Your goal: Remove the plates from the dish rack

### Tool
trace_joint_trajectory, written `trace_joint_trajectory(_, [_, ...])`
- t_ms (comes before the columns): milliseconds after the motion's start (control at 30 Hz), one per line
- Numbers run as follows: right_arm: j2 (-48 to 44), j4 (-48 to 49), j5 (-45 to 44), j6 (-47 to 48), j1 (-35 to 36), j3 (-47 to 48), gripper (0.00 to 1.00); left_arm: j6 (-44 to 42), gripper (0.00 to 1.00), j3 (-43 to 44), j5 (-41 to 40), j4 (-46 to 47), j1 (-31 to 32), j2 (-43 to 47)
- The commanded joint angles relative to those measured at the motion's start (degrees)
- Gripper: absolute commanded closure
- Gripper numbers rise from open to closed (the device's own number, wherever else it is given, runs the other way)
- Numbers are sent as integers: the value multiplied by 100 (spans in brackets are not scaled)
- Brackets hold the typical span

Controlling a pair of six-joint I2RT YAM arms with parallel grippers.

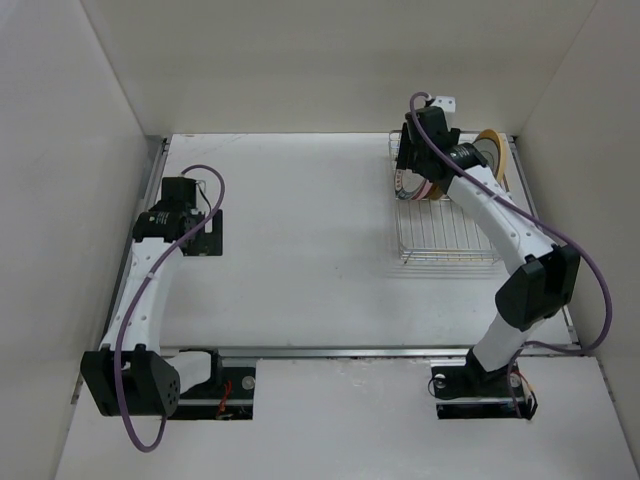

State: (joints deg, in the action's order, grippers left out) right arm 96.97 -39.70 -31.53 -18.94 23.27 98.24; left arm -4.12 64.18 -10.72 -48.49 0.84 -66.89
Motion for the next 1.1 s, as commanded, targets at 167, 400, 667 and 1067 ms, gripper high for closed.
trace_joint_trajectory(167, [-73,340,-784,-294,-6,-6,32,-89,0,-46,113,-20,-31,-96])
trace_joint_trajectory(400, [-126,402,-1444,-295,-164,-182,43,-89,0,-46,176,-73,-31,-201])
trace_joint_trajectory(667, [-91,647,-267,-128,-1192,-130,47,-89,0,-46,228,-73,-31,-254])
trace_joint_trajectory(1067, [711,673,208,4,-1509,531,61,-141,0,-46,228,-73,-31,-254])
